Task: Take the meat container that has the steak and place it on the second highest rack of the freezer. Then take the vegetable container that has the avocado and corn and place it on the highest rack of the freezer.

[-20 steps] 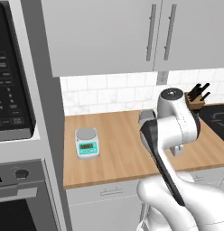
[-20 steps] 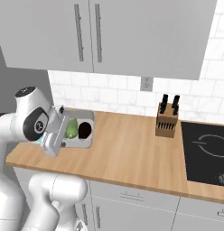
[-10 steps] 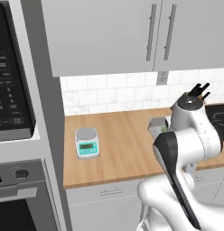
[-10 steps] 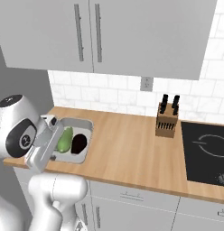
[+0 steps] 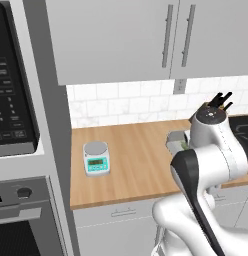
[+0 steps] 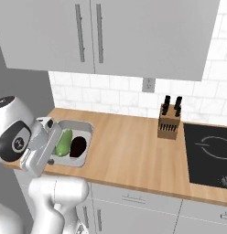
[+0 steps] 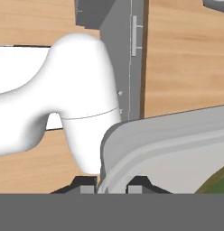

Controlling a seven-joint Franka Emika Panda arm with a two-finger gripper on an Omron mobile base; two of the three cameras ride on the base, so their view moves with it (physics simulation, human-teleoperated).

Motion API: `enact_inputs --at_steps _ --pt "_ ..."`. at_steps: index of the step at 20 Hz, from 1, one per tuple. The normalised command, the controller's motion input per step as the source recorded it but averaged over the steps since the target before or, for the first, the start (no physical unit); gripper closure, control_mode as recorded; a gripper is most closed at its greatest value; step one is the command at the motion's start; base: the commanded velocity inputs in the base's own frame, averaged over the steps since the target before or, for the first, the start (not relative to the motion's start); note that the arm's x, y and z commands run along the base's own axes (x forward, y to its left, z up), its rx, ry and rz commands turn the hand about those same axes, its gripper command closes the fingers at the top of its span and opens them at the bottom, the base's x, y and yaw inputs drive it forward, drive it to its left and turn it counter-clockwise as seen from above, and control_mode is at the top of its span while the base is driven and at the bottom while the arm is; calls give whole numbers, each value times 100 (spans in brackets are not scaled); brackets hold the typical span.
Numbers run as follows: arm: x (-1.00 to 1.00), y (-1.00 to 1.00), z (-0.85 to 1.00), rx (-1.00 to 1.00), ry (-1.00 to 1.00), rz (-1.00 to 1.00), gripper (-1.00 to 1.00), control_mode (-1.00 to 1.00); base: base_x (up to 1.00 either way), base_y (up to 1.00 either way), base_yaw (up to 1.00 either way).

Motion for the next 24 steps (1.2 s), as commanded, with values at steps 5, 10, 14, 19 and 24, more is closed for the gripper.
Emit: enact_inputs --at_steps 5,10,14,19,24 --pt "0 0 0 0 0 0 100 100 -13 2 0" --pt "0 0 0 0 0 0 100 100 -75 4 0" --pt "0 0 0 0 0 0 100 100 -85 44 2" --pt "0 0 0 0 0 0 100 100 -80 73 7" --pt "0 0 0 0 0 0 100 100 -76 89 6"
